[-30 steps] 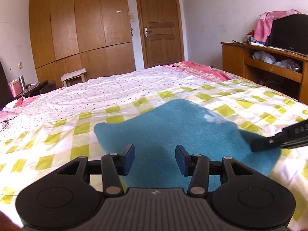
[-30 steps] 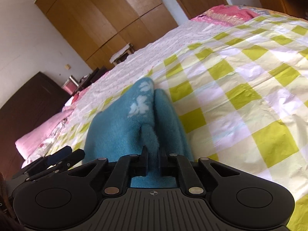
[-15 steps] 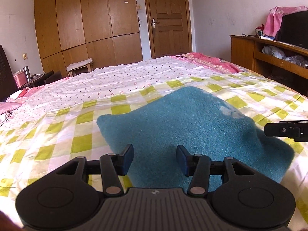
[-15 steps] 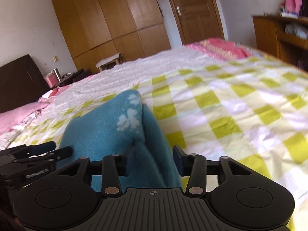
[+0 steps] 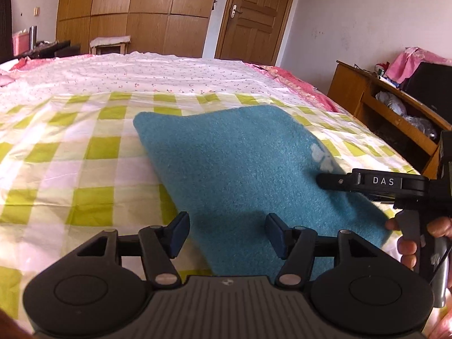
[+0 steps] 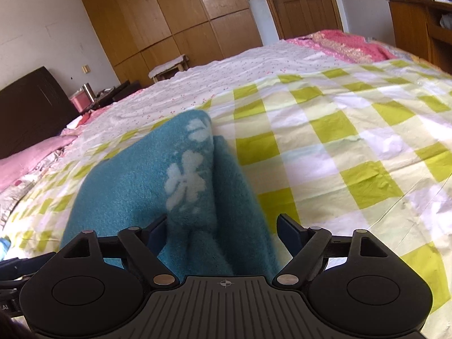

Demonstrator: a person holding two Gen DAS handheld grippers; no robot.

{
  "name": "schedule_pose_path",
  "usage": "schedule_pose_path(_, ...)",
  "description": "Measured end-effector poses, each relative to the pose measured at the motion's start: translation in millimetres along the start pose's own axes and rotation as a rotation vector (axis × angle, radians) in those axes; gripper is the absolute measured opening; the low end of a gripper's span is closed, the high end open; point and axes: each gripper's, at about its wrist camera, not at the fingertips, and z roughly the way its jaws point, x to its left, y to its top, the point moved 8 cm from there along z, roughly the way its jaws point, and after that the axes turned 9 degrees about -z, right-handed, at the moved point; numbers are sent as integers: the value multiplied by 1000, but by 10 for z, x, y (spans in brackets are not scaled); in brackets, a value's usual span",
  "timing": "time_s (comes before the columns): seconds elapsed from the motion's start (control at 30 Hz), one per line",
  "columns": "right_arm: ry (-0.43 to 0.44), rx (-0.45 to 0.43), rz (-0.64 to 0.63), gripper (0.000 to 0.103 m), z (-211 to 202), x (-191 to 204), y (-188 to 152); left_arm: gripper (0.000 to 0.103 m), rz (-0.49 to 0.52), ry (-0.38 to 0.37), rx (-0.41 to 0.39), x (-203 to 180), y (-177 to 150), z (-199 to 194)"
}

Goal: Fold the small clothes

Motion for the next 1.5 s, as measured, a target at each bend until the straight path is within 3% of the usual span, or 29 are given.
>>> schedule_pose_path(0.17,131,44,176,76,111,-107,-115,85,-25,11,9,-24,9,209)
schedule_pose_path(0.4,221,88,196,68,66,249,-276,80,12,39,10,141,2,-26)
schedule_pose_path(0.57,308,186,144,65,-65,731,-539,80,60,94,1,409,-65,-410)
schedule_pose_path(0.7,183,164,31,65,-177,852,-492,77,105,108,-27,396,-100,-529)
schedule_pose_path(0.77,143,136,42,65,-294,822,-447,77,156,109,-73,307,-80,-604)
schedule_pose_path(0.87,90,62,45,65,-534,798,-386,77,205,99,-116,210,-34,-674)
schedule_pose_path(1.0,-3,-44,-28,66,-749,857,-236,77,214,101,-116,189,-23,-676)
schedule_pose_path(1.07,24,-65,-35,64,-756,912,-169,77,209,109,-111,197,-24,-664)
schedule_pose_path(1.13,62,-38,-48,54,-678,1009,-135,77,213,132,-111,195,-29,-638)
schedule_pose_path(1.17,78,-18,-58,44,-605,1064,-129,77,215,134,-110,192,-33,-633)
schedule_pose_path(1.27,54,37,-63,39,-400,1082,-140,77,217,139,-102,176,-27,-595)
schedule_pose_path(1.5,118,47,87,20,-311,789,-205,77,245,188,-61,71,-14,-400)
